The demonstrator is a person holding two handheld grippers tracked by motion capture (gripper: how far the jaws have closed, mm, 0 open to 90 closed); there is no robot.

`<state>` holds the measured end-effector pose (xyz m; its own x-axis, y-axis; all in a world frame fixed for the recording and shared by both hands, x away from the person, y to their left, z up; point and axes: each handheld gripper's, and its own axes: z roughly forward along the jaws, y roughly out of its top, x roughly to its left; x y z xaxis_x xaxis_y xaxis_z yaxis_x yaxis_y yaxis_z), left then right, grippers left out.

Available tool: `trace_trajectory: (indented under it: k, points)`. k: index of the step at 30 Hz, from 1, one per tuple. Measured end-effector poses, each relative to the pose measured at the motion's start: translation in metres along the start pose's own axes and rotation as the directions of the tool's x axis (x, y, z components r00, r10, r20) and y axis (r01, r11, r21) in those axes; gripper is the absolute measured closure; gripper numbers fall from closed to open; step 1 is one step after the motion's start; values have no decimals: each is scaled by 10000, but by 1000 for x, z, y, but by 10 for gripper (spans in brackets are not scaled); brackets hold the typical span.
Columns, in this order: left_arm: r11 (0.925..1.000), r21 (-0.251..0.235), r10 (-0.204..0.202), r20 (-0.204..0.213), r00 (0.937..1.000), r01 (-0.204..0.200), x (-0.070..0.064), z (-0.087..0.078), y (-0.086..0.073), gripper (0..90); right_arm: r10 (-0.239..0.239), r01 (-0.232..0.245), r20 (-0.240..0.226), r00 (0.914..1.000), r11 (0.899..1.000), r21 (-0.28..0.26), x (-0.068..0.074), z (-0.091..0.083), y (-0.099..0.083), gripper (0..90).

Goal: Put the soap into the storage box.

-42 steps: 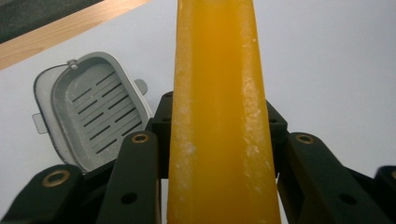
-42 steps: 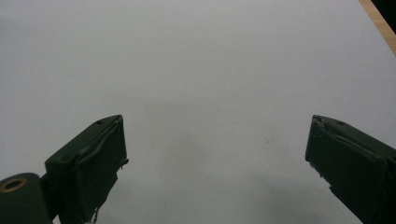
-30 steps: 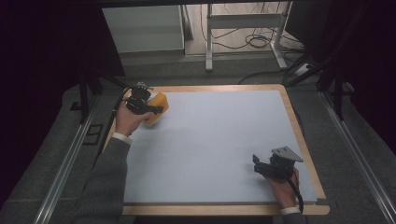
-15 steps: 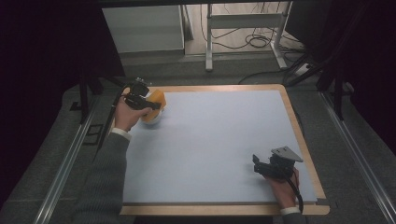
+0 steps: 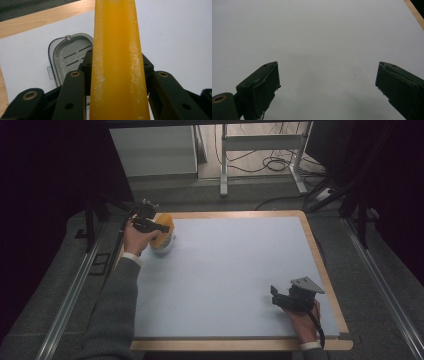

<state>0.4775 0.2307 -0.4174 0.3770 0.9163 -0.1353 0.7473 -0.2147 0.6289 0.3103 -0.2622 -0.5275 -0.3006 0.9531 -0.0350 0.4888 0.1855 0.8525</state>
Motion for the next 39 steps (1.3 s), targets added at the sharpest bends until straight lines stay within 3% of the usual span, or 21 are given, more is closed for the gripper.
trace_trajectory:
  k: [14, 22, 29, 35, 39]
  points:
    - [9976, 110, -690, 19, 9976, 690, 13, 24, 1, 612, 17, -17, -27, 10000, 10000, 2, 0, 0, 0, 54]
    - [9934, -142, -1138, -142, 9934, 1136, 19, 31, 0, 612, 34, -34, -28, 10000, 10000, -19, 0, 0, 0, 53]
    - [9844, -340, -1737, -274, 9844, 1727, 26, 38, -1, 612, 20, -20, 12, 10000, 10000, -19, 0, 0, 0, 54]
    - [9758, -214, -2182, -297, 9754, 2176, 34, 46, -6, 612, 43, -43, 26, 10000, 10000, 4, 0, 0, 0, 54]
    - [9725, -268, -2324, -395, 9718, 2315, 36, 52, -9, 611, 28, -28, 33, 10000, 10000, 12, 0, 0, 0, 54]
